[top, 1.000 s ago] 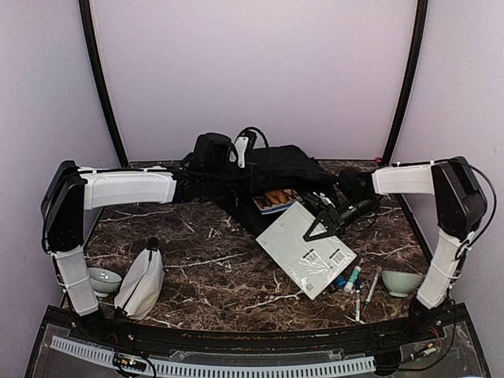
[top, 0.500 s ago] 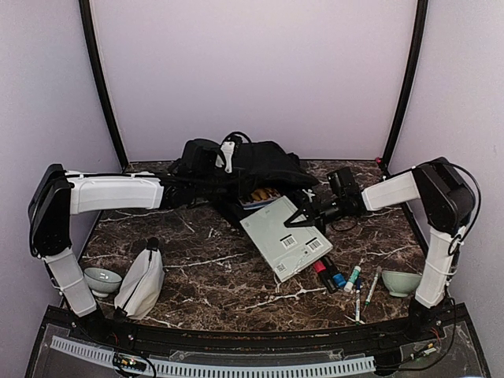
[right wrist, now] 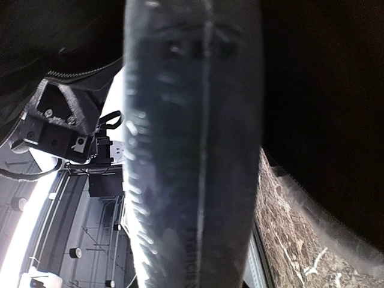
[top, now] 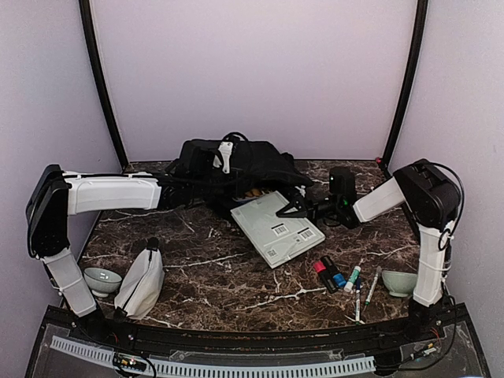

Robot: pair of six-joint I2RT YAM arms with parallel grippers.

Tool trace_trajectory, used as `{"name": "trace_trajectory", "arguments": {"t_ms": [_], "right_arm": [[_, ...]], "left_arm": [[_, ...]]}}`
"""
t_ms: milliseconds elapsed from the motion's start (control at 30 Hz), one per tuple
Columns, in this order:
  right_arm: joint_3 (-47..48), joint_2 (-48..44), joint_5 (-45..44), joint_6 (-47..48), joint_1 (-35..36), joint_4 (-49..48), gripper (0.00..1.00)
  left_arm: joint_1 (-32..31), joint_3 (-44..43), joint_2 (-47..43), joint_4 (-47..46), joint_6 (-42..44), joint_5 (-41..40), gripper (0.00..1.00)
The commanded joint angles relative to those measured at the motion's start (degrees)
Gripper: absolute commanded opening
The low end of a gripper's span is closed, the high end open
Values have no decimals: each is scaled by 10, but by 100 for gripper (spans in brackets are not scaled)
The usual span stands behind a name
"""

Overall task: Pack the student bag
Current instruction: Place the book in the largest pocket of the bag.

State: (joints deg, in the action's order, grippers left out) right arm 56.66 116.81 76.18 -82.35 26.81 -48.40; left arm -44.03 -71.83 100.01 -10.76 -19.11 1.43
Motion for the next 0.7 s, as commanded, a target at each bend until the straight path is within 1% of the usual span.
{"name": "trace_trajectory", "arguments": {"t_ms": [0, 67, 100, 200, 300, 400, 533, 667], "right_arm": [[10, -93, -29, 124, 3, 89, 0], [15, -119, -35, 214, 4, 206, 0], [14, -128, -39, 243, 4, 238, 0], [3, -144, -45, 263, 4, 259, 0], [6, -139, -54, 279, 4, 279, 0], [37, -125, -76, 350, 4, 372, 0], [58, -93, -73, 349, 5, 367, 0], [89, -61, -92, 357, 9, 370, 0]], "left_arm": [[-12, 0, -41, -43, 2, 34, 0], [-12, -3, -37, -42, 3, 37, 0], [-12, -5, -37, -42, 3, 37, 0], [-12, -4, -39, -41, 3, 37, 0], [-12, -3, -43, -41, 2, 42, 0], [-12, -1, -48, -41, -2, 46, 0], [-12, 2, -55, -50, -11, 62, 0], [-12, 1, -51, -48, -11, 74, 0]]}}
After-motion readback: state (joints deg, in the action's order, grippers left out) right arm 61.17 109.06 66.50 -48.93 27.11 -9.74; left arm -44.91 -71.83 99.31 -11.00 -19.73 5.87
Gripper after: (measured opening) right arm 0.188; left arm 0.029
